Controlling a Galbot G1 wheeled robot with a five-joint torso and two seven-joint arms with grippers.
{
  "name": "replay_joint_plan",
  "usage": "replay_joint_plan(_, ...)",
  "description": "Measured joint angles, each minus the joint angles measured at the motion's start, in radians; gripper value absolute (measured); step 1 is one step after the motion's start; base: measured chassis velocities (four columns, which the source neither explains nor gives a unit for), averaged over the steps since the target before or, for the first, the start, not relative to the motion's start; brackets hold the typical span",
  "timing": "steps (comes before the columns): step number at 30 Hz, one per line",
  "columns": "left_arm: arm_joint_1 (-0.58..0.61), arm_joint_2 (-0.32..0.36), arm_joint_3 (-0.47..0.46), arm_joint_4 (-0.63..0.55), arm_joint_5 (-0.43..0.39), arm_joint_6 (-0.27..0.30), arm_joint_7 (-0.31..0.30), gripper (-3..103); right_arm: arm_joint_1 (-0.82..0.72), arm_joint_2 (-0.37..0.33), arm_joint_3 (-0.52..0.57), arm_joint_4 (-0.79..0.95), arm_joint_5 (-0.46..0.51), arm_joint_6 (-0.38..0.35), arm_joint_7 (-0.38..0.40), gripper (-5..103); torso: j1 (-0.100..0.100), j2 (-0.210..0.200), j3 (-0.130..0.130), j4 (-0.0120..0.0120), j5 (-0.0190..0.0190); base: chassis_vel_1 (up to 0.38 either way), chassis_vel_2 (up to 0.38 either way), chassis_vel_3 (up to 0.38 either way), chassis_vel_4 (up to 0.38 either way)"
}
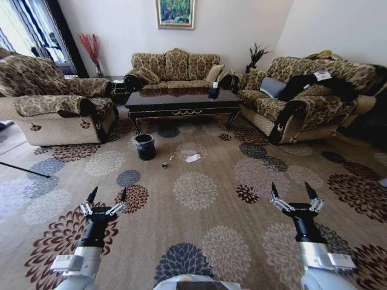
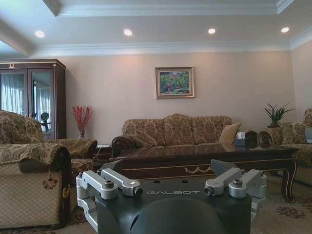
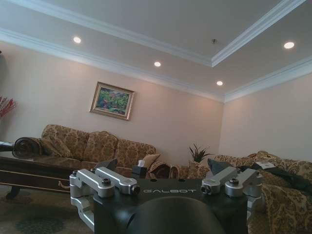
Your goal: Move to the front of the table and pick up the trash from the floor, then place it into the trash bin.
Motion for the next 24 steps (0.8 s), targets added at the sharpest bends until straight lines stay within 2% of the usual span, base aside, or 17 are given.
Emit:
replay_joint_plan(6,0.003,-0.013,0.002,0.007,0.005,-0.001,0.001,100,-0.005,0.001,-0.002,0.012,0.043,-0.002,0.003,100,-0.007,-0.022,-0.014,0.0001,-0.0001,0.000,0.000,0.000,0.000)
replay_joint_plan(10,0.002,-0.028,0.002,0.014,0.006,-0.003,0.002,100,-0.034,0.017,-0.037,0.061,0.163,-0.055,0.044,100,-0.015,-0.042,-0.027,-0.0001,-0.0003,0.000,0.000,0.000,0.000)
replay_joint_plan(24,0.017,-0.043,0.004,-0.003,0.006,-0.009,0.005,100,-0.023,0.021,-0.039,0.070,0.160,-0.060,0.050,100,-0.033,-0.091,-0.059,0.0001,0.0000,0.000,0.000,0.000,0.000)
